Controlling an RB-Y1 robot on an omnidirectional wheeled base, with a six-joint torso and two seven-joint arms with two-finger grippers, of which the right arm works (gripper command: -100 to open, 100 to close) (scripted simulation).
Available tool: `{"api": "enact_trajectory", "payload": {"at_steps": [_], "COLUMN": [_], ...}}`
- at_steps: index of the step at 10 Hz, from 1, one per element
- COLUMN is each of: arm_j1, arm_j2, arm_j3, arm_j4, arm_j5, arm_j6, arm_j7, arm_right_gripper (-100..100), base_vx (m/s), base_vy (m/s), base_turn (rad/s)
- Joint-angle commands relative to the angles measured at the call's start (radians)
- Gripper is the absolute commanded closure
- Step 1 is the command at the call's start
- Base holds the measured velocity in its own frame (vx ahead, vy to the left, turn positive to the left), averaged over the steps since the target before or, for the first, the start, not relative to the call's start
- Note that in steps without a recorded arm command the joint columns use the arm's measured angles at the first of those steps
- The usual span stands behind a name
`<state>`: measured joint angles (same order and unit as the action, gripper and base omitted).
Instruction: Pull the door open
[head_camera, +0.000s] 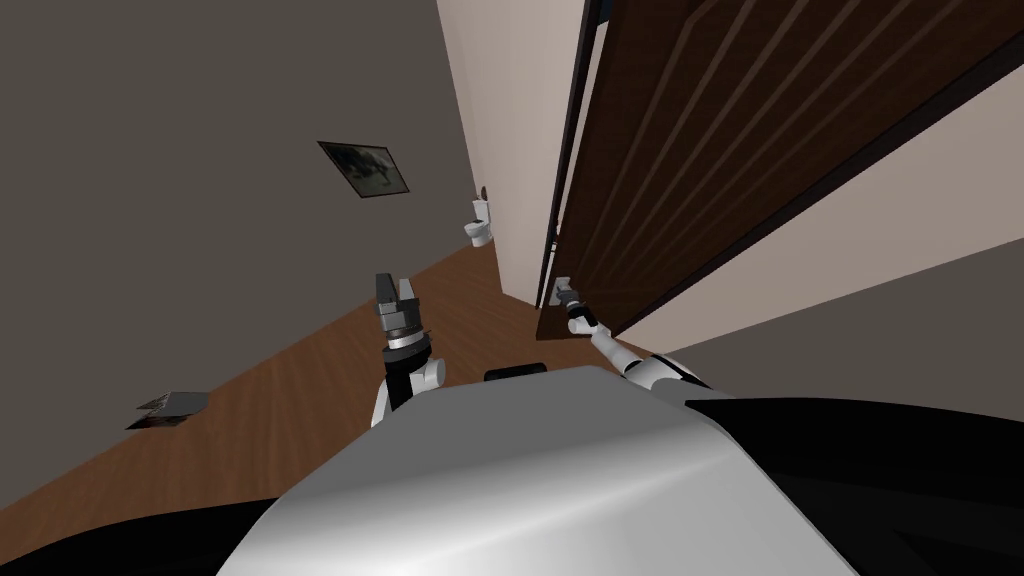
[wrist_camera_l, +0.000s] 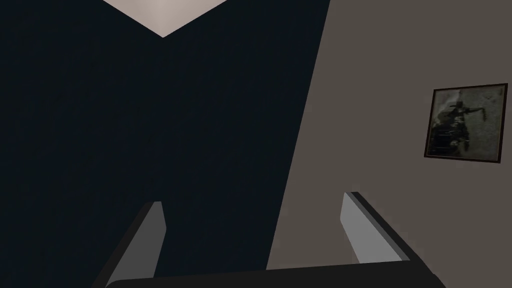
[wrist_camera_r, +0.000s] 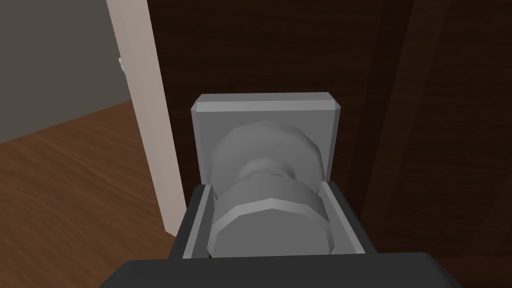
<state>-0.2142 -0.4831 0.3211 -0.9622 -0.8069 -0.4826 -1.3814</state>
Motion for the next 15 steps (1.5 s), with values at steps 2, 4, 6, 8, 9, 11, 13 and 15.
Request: {"api": "enact_trajectory", "payload": {"at_steps": [2, 4, 6, 8, 9, 11, 13, 15], "arm_j1": [0.009, 0.008, 0.016, 0.022, 0.026, 0.032, 0.038, 0.039], "arm_j2": [-0.018, -0.02, -0.041, -0.063, -0.075, -0.098, -0.12, -0.12], "arm_j3": [0.031, 0.037, 0.07, 0.098, 0.114, 0.143, 0.172, 0.177], "arm_j4": [-0.026, -0.021, -0.037, -0.053, -0.062, -0.079, -0.095, -0.092], "arm_j5": [0.004, 0.006, 0.01, 0.014, 0.016, 0.02, 0.023, 0.025], "arm_j6": [-0.002, -0.001, -0.009, -0.02, -0.025, -0.036, -0.046, -0.046], "arm_j7": [-0.024, -0.028, -0.054, -0.078, -0.091, -0.116, -0.14, -0.141], "arm_right_gripper": [100, 100, 100, 100, 100, 100, 100, 100], "base_vx": [-0.216, -0.137, -0.167, -0.184, -0.209, -0.215, -0.211, -0.13], "base_vy": [-0.1, -0.049, -0.061, -0.115, -0.1, -0.123, -0.094, -0.063], "base_turn": [0.086, 0.051, 0.08, 0.1, 0.102, 0.101, 0.082, 0.04]}}
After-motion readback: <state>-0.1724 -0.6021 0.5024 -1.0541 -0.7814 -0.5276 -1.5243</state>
